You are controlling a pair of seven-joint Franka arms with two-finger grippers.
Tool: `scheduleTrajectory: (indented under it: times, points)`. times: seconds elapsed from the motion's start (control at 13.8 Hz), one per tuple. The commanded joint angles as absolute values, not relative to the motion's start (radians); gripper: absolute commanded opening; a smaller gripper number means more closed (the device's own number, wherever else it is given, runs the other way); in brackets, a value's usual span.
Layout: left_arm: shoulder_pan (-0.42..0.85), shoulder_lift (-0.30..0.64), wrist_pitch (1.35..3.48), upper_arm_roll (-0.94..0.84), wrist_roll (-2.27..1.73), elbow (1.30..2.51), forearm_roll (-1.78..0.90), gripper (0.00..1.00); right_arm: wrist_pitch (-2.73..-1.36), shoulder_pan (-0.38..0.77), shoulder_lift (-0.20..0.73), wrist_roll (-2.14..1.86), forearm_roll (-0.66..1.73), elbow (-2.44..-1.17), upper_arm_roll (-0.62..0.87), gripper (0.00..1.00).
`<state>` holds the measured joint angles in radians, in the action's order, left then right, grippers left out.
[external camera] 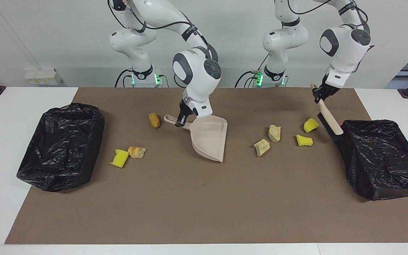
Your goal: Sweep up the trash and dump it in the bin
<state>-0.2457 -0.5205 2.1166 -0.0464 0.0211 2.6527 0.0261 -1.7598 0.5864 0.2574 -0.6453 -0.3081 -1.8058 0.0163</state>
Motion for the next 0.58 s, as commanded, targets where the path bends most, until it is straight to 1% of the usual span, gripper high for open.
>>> scheduleTrajectory:
  times: [0.0,0.15,0.36,0.51]
  points:
    - [-0.27,-0.565,2.175,-0.044,0.067,2.727,0.034,0.0,-1.736,0.581,0.262,-0.632,-0.33,-1.789,0.023,0.0]
    - [-0.298,-0.536,2.178,-0.046,0.068,2.734,0.034,0.0,-1.74,0.581,0.267,-0.63,-0.322,-1.789,0.023,0.0]
    - [-0.276,-0.477,2.194,-0.048,0.055,2.729,0.034,0.0,-1.743,0.58,0.268,-0.63,-0.318,-1.79,0.025,0.0]
    - [-0.201,-0.427,2.221,-0.049,0.049,2.72,0.029,0.0,-1.743,0.58,0.268,-0.63,-0.318,-1.792,0.026,0.0]
